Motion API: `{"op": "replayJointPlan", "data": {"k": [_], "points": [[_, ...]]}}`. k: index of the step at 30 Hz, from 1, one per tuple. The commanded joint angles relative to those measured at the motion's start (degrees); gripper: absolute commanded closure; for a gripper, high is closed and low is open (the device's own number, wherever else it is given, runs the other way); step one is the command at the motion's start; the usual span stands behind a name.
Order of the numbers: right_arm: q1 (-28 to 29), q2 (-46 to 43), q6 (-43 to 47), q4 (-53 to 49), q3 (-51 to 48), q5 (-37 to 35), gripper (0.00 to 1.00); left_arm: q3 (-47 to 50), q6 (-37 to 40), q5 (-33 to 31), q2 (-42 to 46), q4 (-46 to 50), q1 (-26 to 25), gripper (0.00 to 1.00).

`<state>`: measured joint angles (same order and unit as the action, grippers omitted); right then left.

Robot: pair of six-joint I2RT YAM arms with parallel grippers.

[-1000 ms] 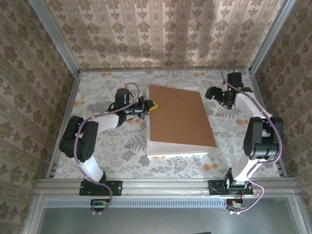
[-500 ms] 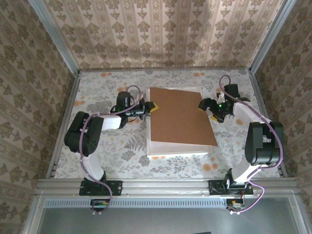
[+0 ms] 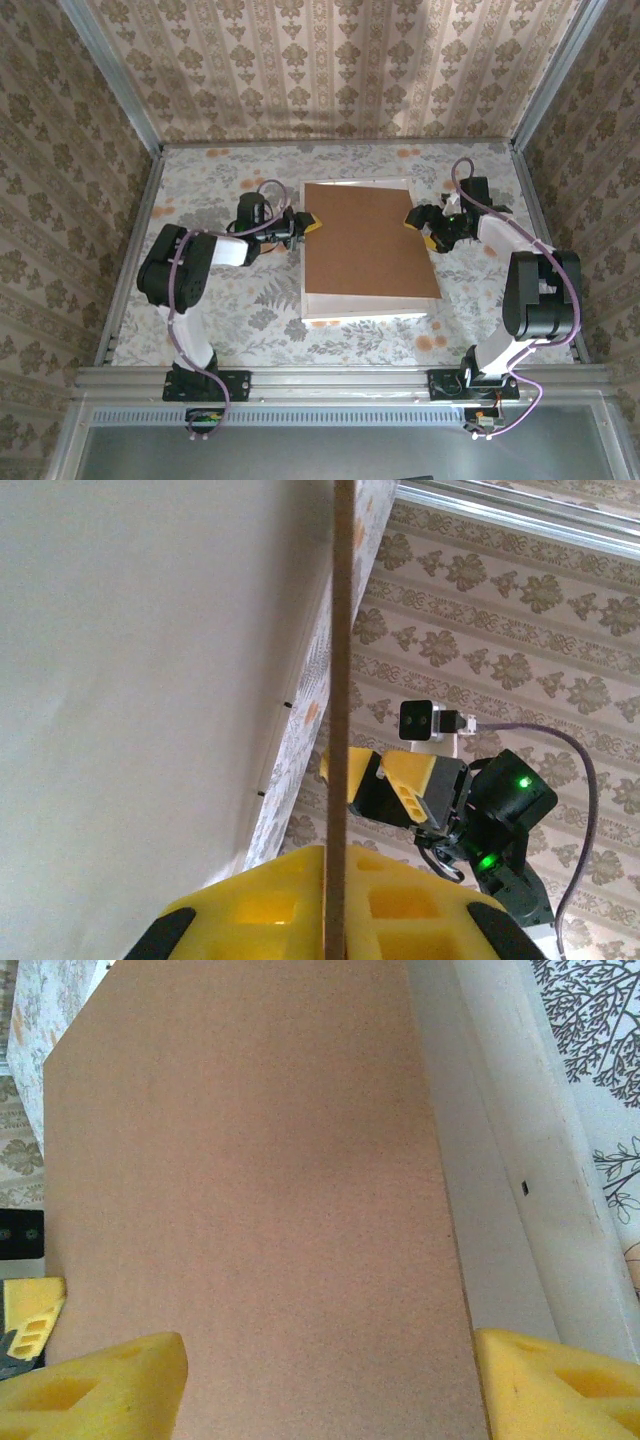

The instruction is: Put the photo into the frame

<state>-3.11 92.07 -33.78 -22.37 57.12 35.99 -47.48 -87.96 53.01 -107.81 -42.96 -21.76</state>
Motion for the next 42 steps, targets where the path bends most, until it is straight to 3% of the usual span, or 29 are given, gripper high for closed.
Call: {"op": "replayJointPlan", "data": {"k": [1, 12, 20, 27, 31, 38, 42], "points": [[0.30, -1.17, -1.72, 1.57, -0.73, 2.33, 0.25, 0.02, -1.24, 1.91, -1.20, -3.34, 0.40, 0.85], [1.61, 1.62, -2.43, 3.01, 0.77, 1.65, 0.27, -1.70, 3.10, 1.57, -1.71, 2.04, 1.32, 0.74], [2.47, 3.54, -2.25, 3.29, 1.95, -0.18, 0.27, -3.11, 6.65, 1.49, -1.87, 6.92, 2.07, 0.61], [2.39, 4.38, -3.37, 5.05, 2.47, -0.40, 0.27, -6.94, 12.24, 0.50, -2.19, 16.29, 1.72, 0.54], [2.41, 6.17, -3.06, 5.19, 3.88, -0.98, 0.27, -9.41, 15.94, -0.90, -2.62, 22.40, 1.37, 0.54], [2.37, 9.37, -1.35, 4.23, 6.19, -3.08, 0.27, -11.71, 17.68, -3.18, -3.80, 25.50, 0.84, 0.66], [2.40, 10.66, -0.35, 3.32, 7.00, -4.43, 0.26, -12.91, 20.03, -4.35, -4.07, 28.59, 0.84, 0.68]]}}
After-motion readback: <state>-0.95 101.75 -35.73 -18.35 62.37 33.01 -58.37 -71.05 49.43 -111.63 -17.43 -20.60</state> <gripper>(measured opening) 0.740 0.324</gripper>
